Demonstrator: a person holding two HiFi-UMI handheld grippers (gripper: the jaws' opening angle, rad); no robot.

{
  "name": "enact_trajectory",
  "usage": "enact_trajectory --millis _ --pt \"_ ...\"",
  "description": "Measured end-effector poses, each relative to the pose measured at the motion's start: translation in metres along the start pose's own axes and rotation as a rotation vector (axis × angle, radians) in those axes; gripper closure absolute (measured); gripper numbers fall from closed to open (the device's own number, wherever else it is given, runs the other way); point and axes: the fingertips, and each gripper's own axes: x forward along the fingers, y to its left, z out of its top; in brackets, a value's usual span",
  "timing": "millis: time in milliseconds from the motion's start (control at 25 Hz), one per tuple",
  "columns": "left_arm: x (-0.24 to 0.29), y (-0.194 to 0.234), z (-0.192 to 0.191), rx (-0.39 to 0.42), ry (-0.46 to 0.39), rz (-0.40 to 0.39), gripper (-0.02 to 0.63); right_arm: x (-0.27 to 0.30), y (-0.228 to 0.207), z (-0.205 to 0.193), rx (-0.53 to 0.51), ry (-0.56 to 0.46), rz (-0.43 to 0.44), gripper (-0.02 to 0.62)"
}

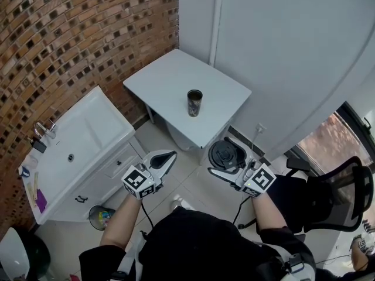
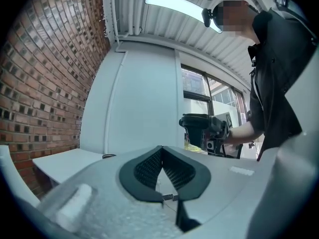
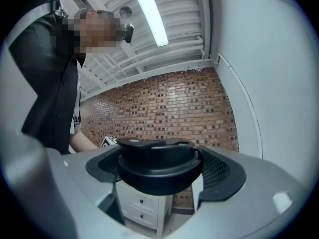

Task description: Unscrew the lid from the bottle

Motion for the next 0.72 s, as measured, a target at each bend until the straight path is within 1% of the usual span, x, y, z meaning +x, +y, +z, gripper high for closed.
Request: enact_trajectory --millis 120,360,600,720 --pt "-0.002 0.0 -0.002 -0.002 0.003 -0.006 0.604 0.003 0.0 -0.001 0.002 0.003 0.0 0.13" --pt "-0.005 0.005 -0.004 -0.047 -0.021 -0.01 0.603 0.008 0.003 -0.004 0.007 0.0 0.007 0.13" --pt "-0.004 0.003 -0.007 -0.054 0.007 -0.02 0.603 0.011 0.0 -0.008 0.023 0.008 0.001 0.13" --pt "-0.004 0.004 -0.011 -0.069 0.013 -0.037 0.603 0.013 -0.001 -0.01 0.031 0.009 0.0 0.13"
